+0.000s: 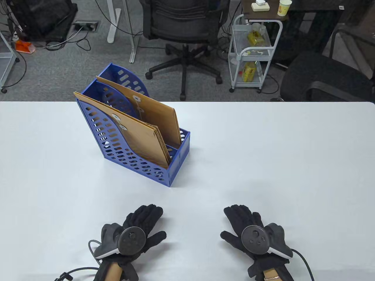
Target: Pull cardstock from document pouches and stack
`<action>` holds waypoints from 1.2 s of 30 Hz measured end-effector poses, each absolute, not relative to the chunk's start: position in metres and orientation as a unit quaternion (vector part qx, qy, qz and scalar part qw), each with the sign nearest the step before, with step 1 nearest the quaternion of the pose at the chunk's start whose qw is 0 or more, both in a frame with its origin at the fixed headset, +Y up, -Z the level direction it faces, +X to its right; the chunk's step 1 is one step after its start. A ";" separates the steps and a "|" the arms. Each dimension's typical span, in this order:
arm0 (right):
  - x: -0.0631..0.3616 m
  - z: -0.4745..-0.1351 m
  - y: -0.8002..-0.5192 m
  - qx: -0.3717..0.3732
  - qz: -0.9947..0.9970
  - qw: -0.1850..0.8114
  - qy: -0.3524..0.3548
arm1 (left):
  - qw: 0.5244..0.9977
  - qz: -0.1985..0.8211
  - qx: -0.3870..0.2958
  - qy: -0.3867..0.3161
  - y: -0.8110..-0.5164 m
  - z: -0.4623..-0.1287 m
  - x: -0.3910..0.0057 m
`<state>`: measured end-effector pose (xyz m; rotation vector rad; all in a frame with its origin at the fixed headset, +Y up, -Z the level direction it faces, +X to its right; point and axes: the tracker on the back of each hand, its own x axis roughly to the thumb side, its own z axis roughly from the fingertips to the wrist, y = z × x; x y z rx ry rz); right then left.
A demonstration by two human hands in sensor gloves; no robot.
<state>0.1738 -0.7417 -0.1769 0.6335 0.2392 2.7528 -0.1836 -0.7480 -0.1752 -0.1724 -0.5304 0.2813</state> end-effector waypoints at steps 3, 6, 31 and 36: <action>0.174 -0.179 -0.742 0.219 0.960 0.155 0.086 | 0.951 0.138 -0.088 -0.264 -0.748 -0.176 -0.183; 0.174 -0.180 -0.743 0.218 0.958 0.159 0.093 | 0.952 0.128 -0.096 -0.263 -0.750 -0.176 -0.181; 0.175 -0.174 -0.728 0.242 0.951 0.185 0.058 | 0.973 -0.019 0.229 -0.001 -0.549 -0.256 -0.130; 0.176 -0.174 -0.728 0.244 0.950 0.187 0.056 | 0.981 -0.021 0.191 0.016 -0.556 -0.265 -0.128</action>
